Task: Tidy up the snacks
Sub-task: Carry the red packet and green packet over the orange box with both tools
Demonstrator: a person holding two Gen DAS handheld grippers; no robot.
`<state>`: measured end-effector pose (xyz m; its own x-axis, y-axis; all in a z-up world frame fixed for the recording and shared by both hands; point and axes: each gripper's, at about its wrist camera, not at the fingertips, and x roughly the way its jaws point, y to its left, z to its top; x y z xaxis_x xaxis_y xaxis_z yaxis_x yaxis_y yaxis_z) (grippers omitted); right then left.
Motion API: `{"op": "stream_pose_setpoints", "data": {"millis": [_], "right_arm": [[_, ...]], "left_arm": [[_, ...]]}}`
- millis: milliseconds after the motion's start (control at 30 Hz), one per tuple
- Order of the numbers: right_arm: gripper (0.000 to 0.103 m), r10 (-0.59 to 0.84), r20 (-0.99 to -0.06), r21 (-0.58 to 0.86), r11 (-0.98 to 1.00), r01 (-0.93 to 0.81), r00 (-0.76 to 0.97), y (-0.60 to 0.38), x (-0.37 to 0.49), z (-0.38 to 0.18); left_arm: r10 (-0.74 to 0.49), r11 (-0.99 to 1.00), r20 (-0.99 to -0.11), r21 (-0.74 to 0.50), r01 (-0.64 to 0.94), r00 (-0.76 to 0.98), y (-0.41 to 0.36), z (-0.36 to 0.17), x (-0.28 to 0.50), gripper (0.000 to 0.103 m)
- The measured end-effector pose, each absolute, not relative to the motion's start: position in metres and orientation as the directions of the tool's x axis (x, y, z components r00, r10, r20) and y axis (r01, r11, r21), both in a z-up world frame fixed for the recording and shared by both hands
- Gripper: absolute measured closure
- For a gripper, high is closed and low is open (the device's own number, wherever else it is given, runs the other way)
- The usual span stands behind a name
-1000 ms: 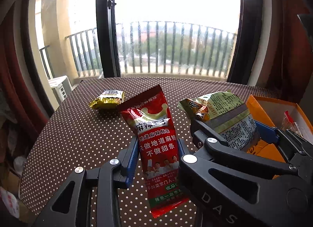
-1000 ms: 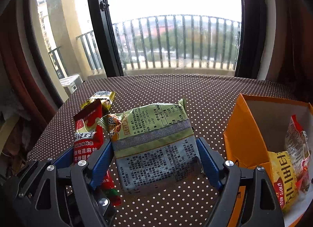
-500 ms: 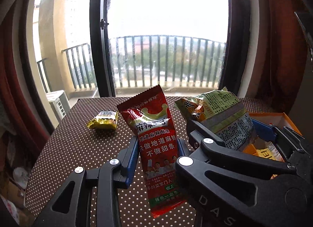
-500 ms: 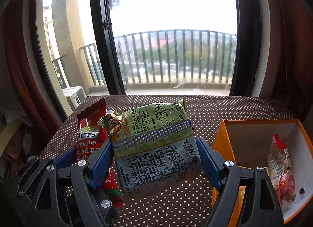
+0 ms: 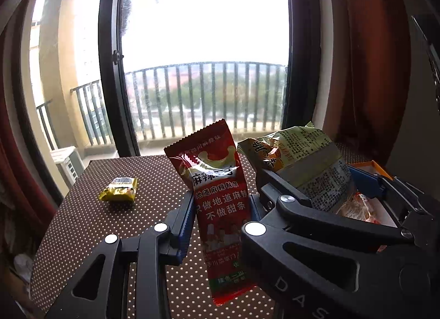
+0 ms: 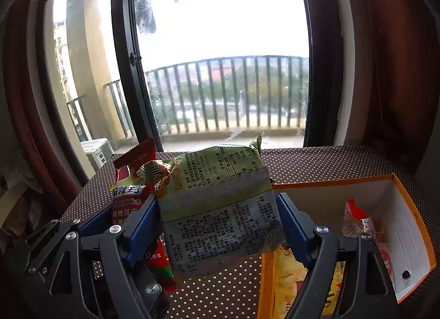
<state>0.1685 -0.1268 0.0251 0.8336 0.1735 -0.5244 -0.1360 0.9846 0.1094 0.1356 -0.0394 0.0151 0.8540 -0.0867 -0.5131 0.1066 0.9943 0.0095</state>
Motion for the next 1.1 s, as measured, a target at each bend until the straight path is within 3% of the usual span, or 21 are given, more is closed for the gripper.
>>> {"op": "stream_pose_setpoints", "data": {"millis": [433,1100], "right_arm": [[0.019,0.108,-0.507,0.133,0.990,-0.046,0.855,-0.193,0.158,0.027],[0.019,0.001,-0.553,0.197,0.972,0.129,0.833,-0.282,0.174,0.004]], "left_arm": [[-0.160,0.979,-0.508,0.028,0.202,0.846,-0.100,0.018,0.143,0.065],[-0.257,0.933,-0.581,0.057,0.354,0.772,-0.197,-0.009,0.177,0.064]]}}
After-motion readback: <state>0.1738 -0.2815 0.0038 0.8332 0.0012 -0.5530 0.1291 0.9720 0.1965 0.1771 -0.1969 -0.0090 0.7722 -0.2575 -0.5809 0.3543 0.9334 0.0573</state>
